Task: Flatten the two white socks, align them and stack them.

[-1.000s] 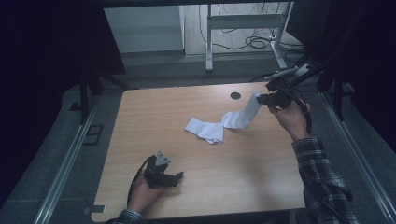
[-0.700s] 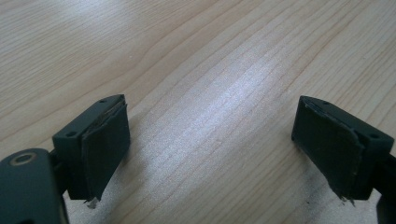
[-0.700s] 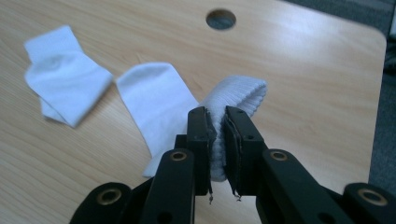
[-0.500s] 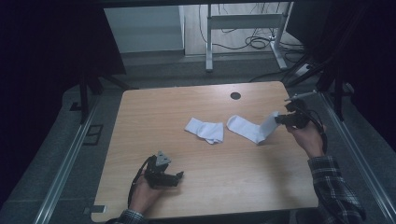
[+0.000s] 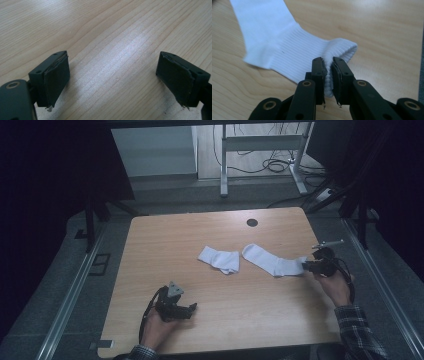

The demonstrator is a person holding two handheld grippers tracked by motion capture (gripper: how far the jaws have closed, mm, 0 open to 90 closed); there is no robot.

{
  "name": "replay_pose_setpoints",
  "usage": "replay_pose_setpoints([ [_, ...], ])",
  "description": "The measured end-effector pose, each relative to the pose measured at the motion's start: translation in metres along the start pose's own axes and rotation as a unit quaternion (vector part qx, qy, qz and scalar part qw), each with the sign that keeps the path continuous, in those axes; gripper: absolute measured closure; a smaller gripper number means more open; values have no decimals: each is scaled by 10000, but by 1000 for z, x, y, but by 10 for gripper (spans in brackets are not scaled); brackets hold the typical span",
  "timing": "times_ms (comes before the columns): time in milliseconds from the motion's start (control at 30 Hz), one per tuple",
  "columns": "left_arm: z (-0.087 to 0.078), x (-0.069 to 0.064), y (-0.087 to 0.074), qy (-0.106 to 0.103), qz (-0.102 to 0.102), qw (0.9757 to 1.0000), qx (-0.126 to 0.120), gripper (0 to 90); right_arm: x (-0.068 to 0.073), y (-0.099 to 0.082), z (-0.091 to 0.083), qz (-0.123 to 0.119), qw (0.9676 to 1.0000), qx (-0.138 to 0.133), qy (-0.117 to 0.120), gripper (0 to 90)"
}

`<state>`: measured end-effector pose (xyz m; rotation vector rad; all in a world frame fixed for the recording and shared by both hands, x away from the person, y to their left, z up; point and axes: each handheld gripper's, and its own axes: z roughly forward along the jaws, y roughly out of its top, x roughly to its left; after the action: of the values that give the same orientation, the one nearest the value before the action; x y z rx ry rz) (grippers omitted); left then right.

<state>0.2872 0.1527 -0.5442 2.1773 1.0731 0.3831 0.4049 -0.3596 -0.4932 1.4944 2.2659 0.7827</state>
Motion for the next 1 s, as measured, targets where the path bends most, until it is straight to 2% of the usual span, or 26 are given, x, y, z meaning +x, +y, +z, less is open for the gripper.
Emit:
replay_pose_setpoints([
  [133,0,0,0,3,-2,10000,1,118,-5,-18,13,48,9999,135,-61,770],
  [233,0,0,0,13,-16,10000,6,119,-9,-25,14,205,9998,-37,44,751],
  [367,1,0,1,14,-34,10000,-8,119,-9,-26,10,141,9999,-97,12,693],
  [533,2,1,4,-21,-12,10000,48,111,-12,-26,3,219,9992,-330,41,609],
  [567,3,1,5,-43,43,9999,98,98,-13,-27,2,251,9990,-353,74,597],
  [667,5,1,12,-99,6,9998,170,132,-17,-29,1,360,9986,-389,89,561],
  [767,6,1,21,-193,-73,9997,90,171,-17,-30,1,365,9986,-376,74,553],
  [833,7,1,27,-192,-26,9998,13,224,-17,-32,0,320,9988,-366,50,552],
  [1000,15,-4,55,-291,155,9992,-219,323,-15,-32,-2,234,9990,-381,10,564],
])
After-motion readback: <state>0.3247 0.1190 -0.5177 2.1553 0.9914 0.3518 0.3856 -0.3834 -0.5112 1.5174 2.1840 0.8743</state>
